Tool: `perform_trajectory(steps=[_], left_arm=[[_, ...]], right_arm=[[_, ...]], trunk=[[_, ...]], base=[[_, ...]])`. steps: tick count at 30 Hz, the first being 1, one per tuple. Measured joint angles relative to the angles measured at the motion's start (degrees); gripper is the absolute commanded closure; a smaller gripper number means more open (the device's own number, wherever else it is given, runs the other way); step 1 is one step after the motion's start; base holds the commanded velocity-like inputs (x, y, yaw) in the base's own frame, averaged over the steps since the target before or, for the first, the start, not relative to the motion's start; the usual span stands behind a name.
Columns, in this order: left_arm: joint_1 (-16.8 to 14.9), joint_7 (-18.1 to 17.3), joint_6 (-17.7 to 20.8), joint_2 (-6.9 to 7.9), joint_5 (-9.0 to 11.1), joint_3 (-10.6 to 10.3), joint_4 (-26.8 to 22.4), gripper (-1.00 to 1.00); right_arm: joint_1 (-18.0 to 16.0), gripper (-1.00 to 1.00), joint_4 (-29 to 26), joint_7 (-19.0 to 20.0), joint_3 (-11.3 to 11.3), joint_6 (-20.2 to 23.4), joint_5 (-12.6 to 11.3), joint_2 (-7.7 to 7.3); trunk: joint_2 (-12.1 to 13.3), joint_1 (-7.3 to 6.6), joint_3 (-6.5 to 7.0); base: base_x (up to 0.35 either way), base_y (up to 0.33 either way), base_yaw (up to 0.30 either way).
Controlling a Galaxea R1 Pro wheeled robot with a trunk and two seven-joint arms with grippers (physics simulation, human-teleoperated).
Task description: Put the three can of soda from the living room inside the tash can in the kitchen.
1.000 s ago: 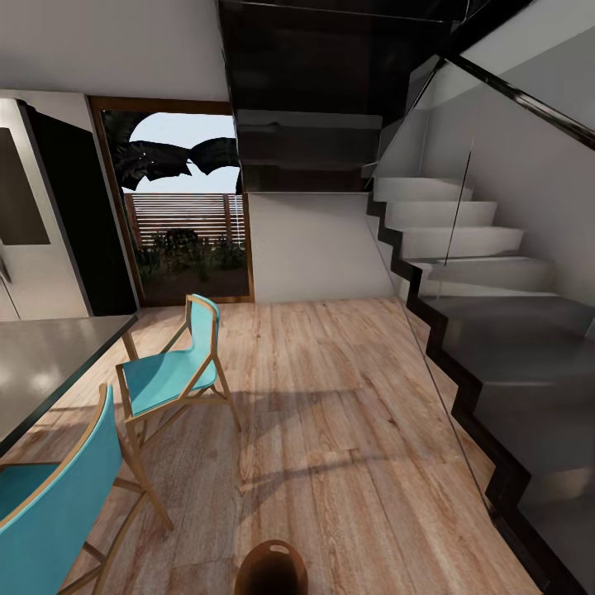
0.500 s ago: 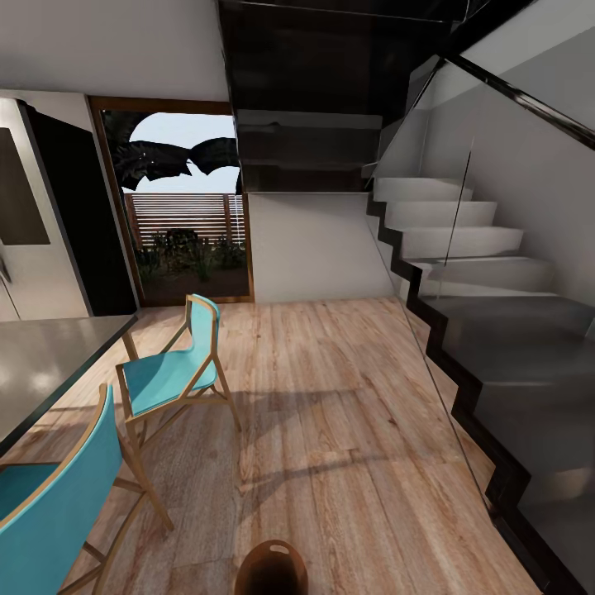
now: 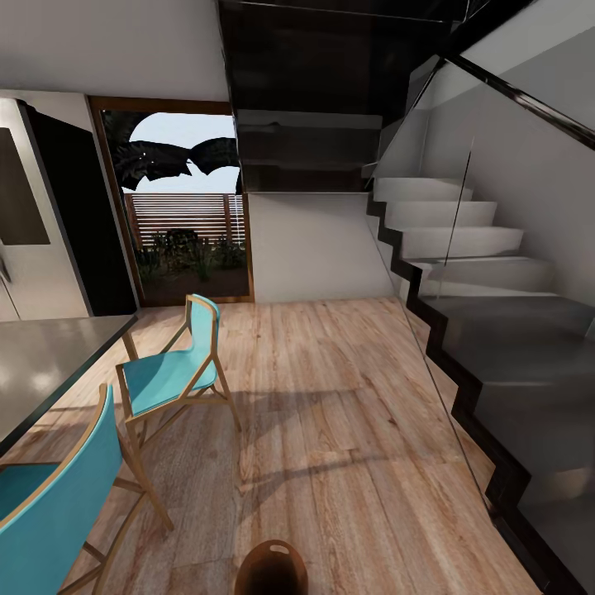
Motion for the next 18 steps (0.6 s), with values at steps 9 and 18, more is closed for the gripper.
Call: perform_trajectory(steps=[9,18], left_arm=[[0.0,0.0,0.0,-0.12,0.0,0.0,0.0,-1.00],[0.0,0.0,0.0,-0.13,0.0,0.0,0.0,-1.00]], right_arm=[[0.0,-1.00,0.0,0.0,0.0,0.0,0.0,0.00],[0.0,-1.00,0.0,0.0,0.0,0.0,0.0,0.00]], trunk=[[0.0,0.00,0.00],[0.0,0.00,0.00]], base=[[0.000,0.000,0.000],[0.000,0.000,0.000]])
